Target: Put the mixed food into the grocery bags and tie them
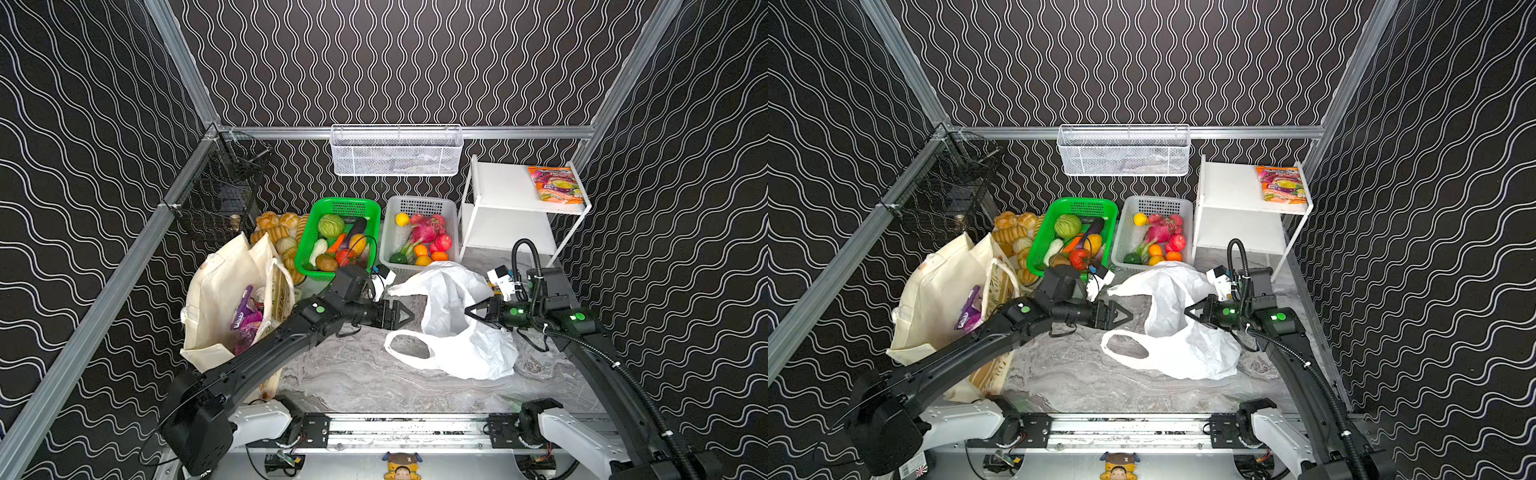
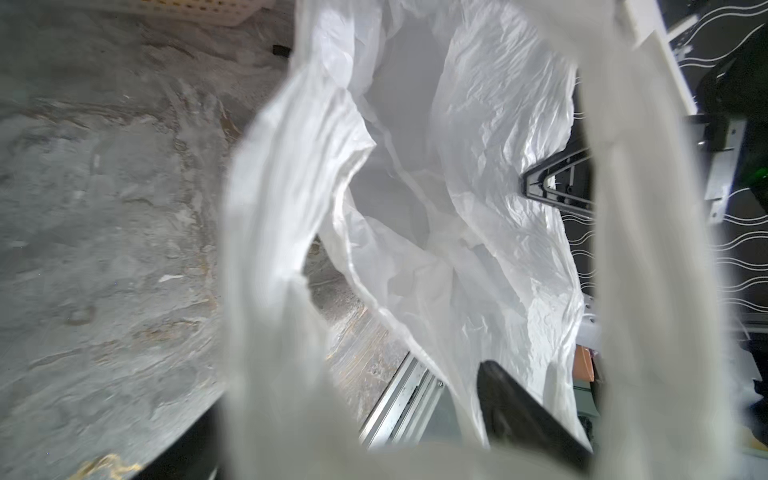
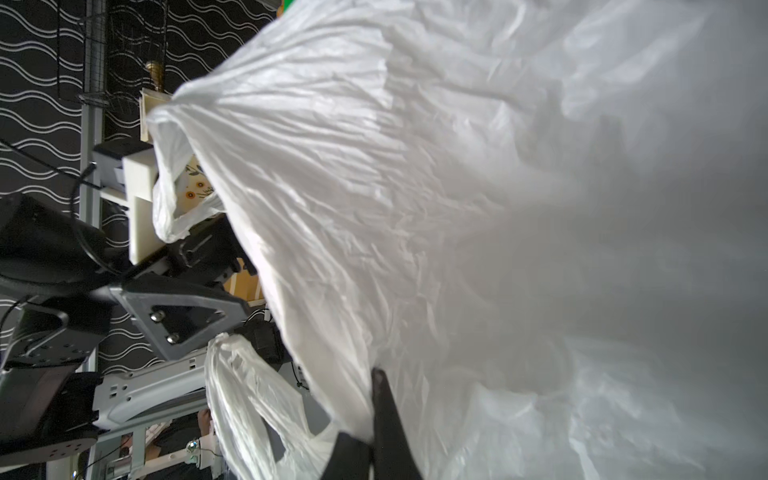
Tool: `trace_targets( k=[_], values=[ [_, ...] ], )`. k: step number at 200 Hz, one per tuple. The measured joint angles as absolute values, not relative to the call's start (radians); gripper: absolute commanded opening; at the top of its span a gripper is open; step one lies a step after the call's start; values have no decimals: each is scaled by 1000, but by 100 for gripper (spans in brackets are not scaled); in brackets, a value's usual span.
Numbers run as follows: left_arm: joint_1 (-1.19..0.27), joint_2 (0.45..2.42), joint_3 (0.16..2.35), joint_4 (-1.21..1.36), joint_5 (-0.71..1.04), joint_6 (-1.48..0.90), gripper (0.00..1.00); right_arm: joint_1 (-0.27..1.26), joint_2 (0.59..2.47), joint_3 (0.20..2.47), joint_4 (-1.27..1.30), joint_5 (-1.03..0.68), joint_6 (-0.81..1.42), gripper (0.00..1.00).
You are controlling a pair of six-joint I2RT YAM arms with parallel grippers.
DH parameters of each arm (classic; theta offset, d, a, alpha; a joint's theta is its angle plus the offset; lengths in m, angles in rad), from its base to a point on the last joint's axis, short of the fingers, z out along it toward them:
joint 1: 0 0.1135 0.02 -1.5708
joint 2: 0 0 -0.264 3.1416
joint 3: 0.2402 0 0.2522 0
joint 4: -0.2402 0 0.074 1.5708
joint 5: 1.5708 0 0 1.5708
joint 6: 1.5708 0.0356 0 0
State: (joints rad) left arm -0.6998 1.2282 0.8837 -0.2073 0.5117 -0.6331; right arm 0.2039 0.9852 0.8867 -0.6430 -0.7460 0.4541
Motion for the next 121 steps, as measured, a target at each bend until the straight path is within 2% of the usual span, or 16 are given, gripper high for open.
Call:
trace_targets(
  k=[31,87,99,111,121],
  values=[
    [-764,1262,791,5,430,-767,85,226,993,863,-563,-758,515,0],
    [-799,1300,747,157,295,-849,87,230,970,839,-458,-791,596,0],
    [-801,1301,746,174,289,-862,90,230,966,839,-453,-790,604,0],
    [-805,1286,746,185,280,-860,98,230,963,839,-454,-775,610,0],
    [-805,1259,746,186,276,-859,99,230,963,840,-462,-741,615,0]
  ],
)
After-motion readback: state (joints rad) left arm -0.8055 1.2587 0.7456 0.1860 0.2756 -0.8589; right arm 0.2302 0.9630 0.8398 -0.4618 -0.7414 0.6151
